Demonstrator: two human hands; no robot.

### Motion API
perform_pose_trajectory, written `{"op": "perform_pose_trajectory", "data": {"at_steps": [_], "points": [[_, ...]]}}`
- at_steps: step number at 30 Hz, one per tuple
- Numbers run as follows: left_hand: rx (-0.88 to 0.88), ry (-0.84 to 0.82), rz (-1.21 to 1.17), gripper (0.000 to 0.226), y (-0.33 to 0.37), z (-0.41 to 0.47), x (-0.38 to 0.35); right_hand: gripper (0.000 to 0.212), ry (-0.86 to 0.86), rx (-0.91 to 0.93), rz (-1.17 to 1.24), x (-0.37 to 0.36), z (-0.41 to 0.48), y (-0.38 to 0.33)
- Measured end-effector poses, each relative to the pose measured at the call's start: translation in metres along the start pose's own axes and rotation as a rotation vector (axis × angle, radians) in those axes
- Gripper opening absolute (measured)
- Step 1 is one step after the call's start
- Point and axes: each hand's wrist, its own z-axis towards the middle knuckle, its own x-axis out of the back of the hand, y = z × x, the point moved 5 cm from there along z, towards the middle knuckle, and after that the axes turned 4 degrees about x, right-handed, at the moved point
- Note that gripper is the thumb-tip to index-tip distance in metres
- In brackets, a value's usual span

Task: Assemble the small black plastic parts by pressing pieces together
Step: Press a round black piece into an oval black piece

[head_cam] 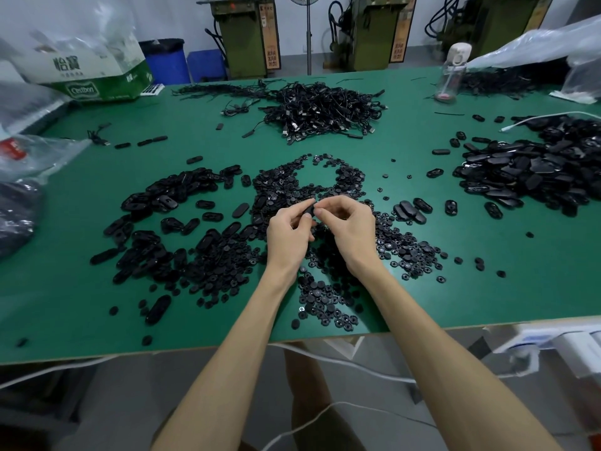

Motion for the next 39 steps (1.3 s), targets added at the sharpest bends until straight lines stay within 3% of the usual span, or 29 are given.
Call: {"op": "perform_pose_trajectory", "data": {"at_steps": [11, 23, 39], "points": [[0.013, 0.008, -0.045, 0.024, 0.002, -0.004, 0.001, 0.009, -0.003, -0.021, -0.011, -0.001, -0.002, -0.002], [0.039, 0.033, -0.146, 0.018, 0.003, -0.006, 0.006, 0.030, -0.083, 0.068, -0.066, -0.008, -0.003, -0.011], [0.061, 0.024, -0.164, 0.016, 0.006, -0.008, 0.004, 0.017, -0.048, 0.042, -0.061, -0.005, -0.001, -0.004]]}}
